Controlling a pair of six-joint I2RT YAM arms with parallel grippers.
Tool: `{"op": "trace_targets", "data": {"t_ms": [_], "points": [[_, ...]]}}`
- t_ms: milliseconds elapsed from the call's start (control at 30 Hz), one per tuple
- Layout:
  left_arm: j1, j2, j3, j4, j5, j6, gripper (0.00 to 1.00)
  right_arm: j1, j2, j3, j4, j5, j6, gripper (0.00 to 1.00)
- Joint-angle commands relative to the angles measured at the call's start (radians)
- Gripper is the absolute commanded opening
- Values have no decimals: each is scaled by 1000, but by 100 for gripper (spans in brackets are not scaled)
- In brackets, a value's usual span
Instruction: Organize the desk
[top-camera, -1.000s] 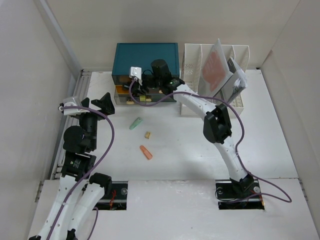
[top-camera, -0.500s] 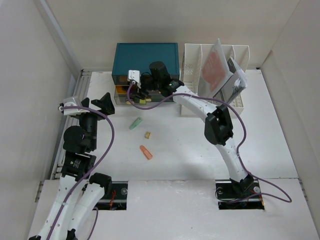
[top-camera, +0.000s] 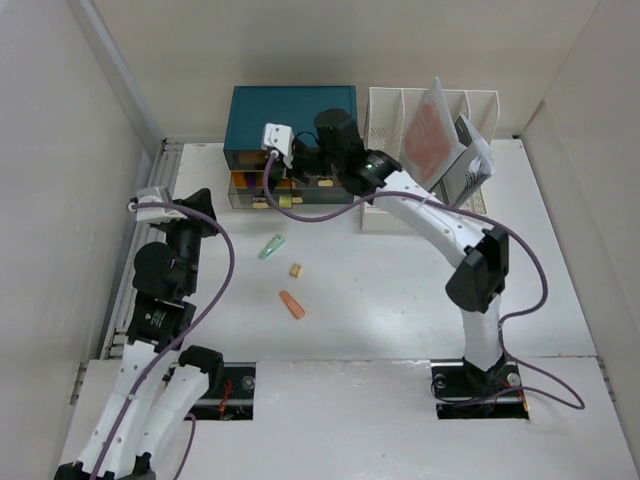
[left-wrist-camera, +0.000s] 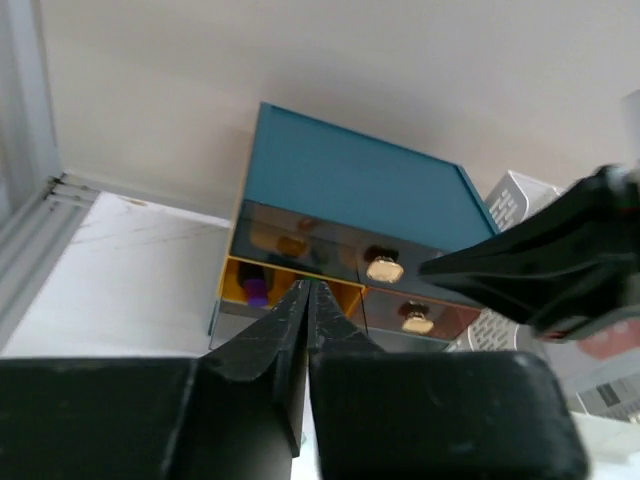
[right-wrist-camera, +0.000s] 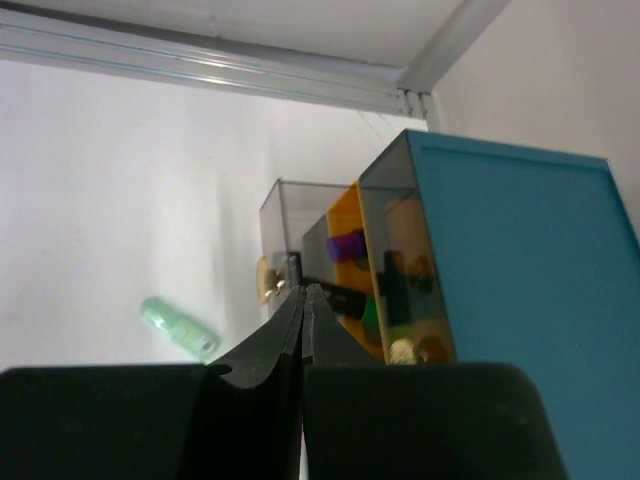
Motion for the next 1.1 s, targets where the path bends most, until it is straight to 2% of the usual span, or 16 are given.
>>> {"op": "trace_targets", "data": {"t_ms": [0, 33, 67, 100, 133, 200, 267, 300, 367, 400, 467, 500, 667, 900, 1067], "points": [[31, 53, -6, 58, 89, -51, 0, -45, -96, -59, -112, -39, 78, 0], [42, 66, -6, 70, 121, -64, 0, -75, -112, -126, -112, -104, 189, 0], [42, 81, -6, 98, 172, -76, 0, -112, -122, -152, -123, -300, 232, 15], [42, 120, -6, 107, 193, -88, 0, -178, -107, -153, -144, -377, 263, 22], [53, 145, -6, 107, 218, -107, 0, -203, -87, -144, -204, -434, 301, 21], [89, 226, 17, 129, 308, -134, 0, -253, -26, -116, -334, -506, 287, 12], [120, 285, 17, 142, 380, -144, 0, -263, -38, -178, -318, -441, 259, 13], [135, 314, 17, 152, 440, -162, 0, -273, -88, -214, -291, -357, 250, 24], [187, 400, 17, 185, 508, -190, 7, -273, -153, -296, -225, -281, 227, 47], [200, 426, 17, 196, 567, -190, 15, -273, -218, -317, -208, -264, 214, 71], [224, 501, 17, 219, 608, -204, 23, -286, -286, -355, -156, -264, 205, 93], [225, 524, 17, 219, 620, -204, 26, -299, -357, -401, -125, -264, 205, 100], [234, 641, 37, 219, 683, -193, 34, -362, -475, -508, 22, -294, 271, 100], [234, 783, 98, 190, 706, -165, 35, -462, -466, -484, 29, -400, 364, 100], [243, 868, 147, 181, 686, -165, 35, -462, -521, -531, 91, -400, 374, 100]]}}
